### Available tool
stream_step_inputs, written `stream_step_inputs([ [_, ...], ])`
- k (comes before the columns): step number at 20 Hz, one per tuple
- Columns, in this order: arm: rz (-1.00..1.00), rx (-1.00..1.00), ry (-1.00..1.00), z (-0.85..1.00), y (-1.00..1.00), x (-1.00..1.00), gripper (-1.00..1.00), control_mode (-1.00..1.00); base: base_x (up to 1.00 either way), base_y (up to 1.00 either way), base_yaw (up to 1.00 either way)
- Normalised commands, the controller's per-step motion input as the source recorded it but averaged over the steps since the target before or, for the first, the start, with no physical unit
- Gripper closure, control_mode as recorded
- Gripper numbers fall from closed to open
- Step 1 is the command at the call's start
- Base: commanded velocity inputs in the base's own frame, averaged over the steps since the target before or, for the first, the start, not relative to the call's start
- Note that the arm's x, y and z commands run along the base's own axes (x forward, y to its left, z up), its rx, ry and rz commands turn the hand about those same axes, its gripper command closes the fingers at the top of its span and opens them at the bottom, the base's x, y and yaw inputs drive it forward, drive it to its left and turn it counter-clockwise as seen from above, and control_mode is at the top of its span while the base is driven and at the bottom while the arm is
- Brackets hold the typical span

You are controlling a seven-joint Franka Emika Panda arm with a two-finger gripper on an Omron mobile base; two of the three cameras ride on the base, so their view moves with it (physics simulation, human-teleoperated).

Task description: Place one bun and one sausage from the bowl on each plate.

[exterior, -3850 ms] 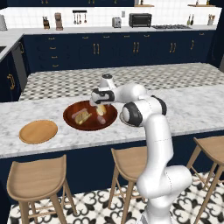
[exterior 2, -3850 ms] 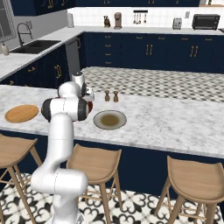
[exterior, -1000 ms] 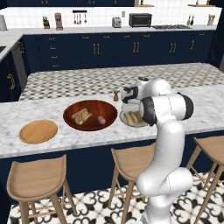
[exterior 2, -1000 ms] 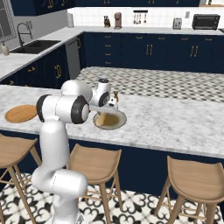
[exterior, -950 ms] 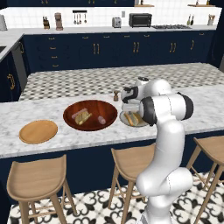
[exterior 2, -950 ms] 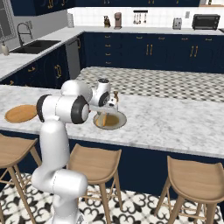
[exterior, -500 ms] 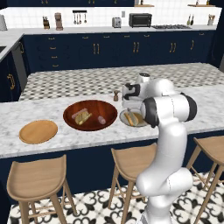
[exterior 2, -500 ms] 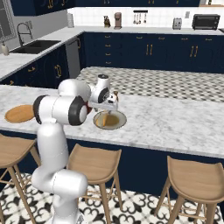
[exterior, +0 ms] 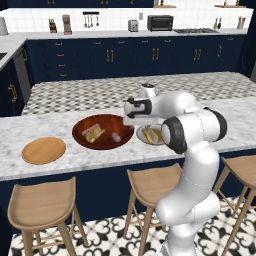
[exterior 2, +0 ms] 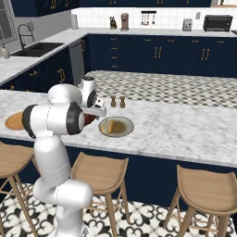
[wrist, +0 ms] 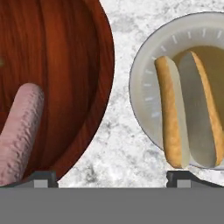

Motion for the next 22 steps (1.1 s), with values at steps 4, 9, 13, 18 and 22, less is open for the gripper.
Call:
stream_step_inputs([
  [4,0.0,0.0,0.09,0.0,0.84,-0.03,-1.0,-1.0,0.0,0.0,0.0],
  [9,0.0,0.0,0.02,0.0,0.63,0.1,-1.0,-1.0,0.0,0.0,0.0],
  [13,0.03,0.0,0.03,-0.08,0.23,0.16,-1.0,-1.0,0.0,0.0,0.0],
  [18,0.05,0.0,0.04,-0.29,0.12,0.06,-1.0,-1.0,0.0,0.0,0.0],
  [22,0.02,0.0,0.04,-0.4,0.06,0.0,-1.0,-1.0,0.0,0.0,0.0],
])
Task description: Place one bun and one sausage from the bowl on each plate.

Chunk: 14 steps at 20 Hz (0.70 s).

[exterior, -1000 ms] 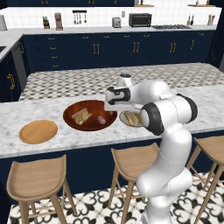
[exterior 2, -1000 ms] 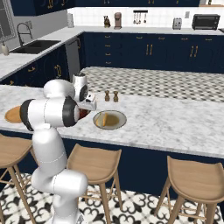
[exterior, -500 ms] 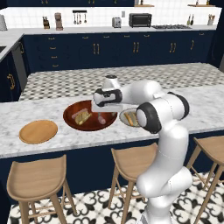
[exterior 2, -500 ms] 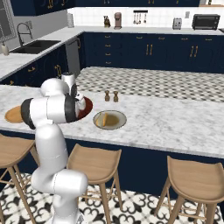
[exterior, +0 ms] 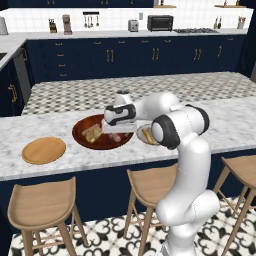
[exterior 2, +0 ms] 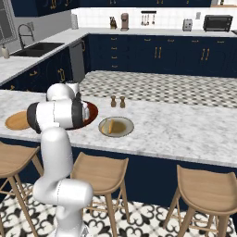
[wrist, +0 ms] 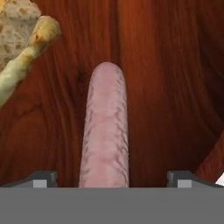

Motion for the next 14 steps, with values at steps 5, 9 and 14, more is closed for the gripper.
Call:
stream_step_inputs([
  [5,0.0,0.0,0.01,-0.25,0.0,0.0,-1.0,-1.0,0.0,0.0,0.0],
  [9,0.0,0.0,0.0,-0.17,0.0,0.01,-1.0,-1.0,0.0,0.0,0.0],
  [14,0.0,0.0,0.0,-0.02,0.0,0.0,1.0,-1.0,0.0,0.0,0.0],
])
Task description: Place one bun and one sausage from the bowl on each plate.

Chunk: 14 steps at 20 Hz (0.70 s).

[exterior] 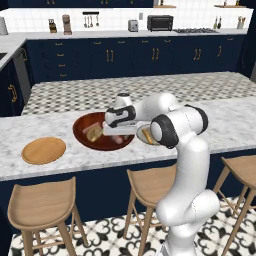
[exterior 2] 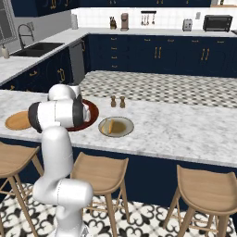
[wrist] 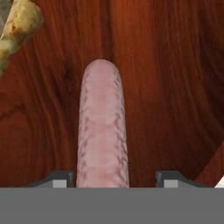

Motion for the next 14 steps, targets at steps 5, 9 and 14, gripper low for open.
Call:
stream_step_inputs([
  [5,0.0,0.0,0.0,0.13,-0.02,-0.01,1.0,-1.0,0.0,0.0,0.0],
  [9,0.0,0.0,0.0,0.76,-0.21,-0.28,1.0,-1.0,0.0,0.0,0.0],
  [14,0.0,0.0,0.0,0.62,-0.59,-0.52,1.0,-1.0,0.0,0.0,0.0],
])
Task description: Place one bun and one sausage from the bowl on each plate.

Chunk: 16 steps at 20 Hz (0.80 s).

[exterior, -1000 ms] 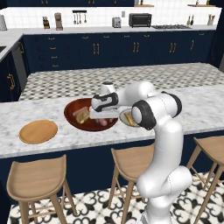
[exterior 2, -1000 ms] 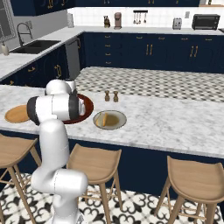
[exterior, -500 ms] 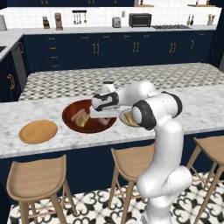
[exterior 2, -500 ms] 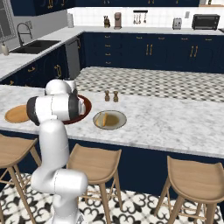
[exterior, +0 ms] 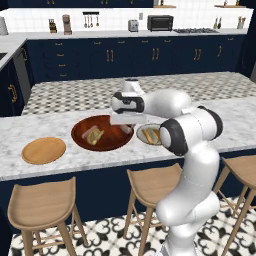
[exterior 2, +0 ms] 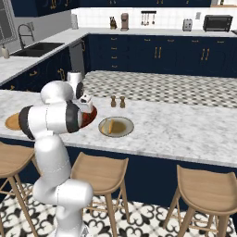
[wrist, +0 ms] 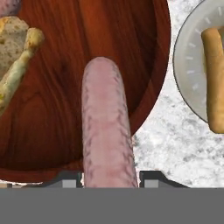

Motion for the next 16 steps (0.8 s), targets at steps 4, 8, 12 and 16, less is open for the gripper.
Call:
stream_step_inputs([
  [4,0.0,0.0,-0.01,0.36,-0.95,-0.49,1.0,-1.0,0.0,0.0,0.0],
  [8,0.0,0.0,-0.03,0.06,-1.0,-0.04,1.0,-1.0,0.0,0.0,0.0],
  [12,-0.01,0.0,-0.01,0.0,-1.0,0.0,1.0,-1.0,0.0,0.0,0.0],
  [16,0.0,0.0,0.0,-0.01,-0.76,0.03,1.0,-1.0,0.0,0.0,0.0],
])
